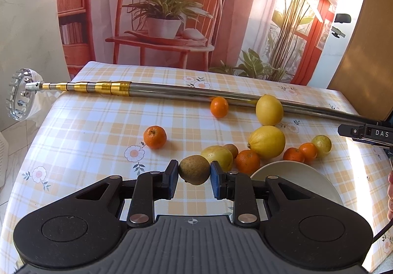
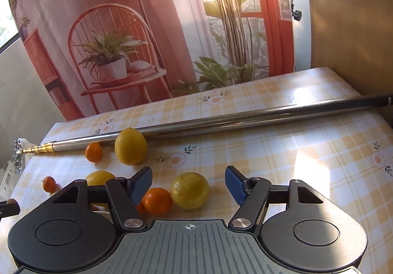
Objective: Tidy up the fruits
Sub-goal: 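Grasp the round yellow-green citrus with the right tool while the left tool holds the kiwi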
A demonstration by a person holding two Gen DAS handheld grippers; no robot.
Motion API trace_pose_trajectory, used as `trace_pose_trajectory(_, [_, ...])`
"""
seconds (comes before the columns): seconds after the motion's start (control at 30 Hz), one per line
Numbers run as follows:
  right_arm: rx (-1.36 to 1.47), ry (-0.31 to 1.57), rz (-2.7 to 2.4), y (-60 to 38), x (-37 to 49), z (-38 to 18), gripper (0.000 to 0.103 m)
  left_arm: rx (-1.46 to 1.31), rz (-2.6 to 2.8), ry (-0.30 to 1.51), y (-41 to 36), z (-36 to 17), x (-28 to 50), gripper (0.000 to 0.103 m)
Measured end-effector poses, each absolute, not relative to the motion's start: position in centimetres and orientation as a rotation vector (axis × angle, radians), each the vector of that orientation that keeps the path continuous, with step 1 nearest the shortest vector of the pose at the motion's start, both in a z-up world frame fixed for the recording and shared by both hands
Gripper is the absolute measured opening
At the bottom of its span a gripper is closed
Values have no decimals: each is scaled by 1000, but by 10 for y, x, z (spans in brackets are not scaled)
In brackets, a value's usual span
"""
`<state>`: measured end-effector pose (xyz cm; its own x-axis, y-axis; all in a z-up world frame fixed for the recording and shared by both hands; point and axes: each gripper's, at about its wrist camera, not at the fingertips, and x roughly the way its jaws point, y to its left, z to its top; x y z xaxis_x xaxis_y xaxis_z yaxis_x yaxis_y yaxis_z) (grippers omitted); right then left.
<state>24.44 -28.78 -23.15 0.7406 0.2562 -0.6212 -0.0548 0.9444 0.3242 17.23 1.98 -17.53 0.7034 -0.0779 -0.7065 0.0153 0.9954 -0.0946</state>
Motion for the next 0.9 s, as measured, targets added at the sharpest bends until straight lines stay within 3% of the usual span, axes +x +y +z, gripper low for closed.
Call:
trace_pose_trajectory(0.1, [314,743,152,-289,254,-242,56,-87,-57,792,21,-177,175,29])
trace_pose_trajectory(0.67, [454,858,127,-277,286,-275,52,-100,-98,799,20,-183,175,29])
trace_pose_trajectory(0.9, [504,884,115,-282,284,-284,45,-103,-110,800,18,-185,170,29])
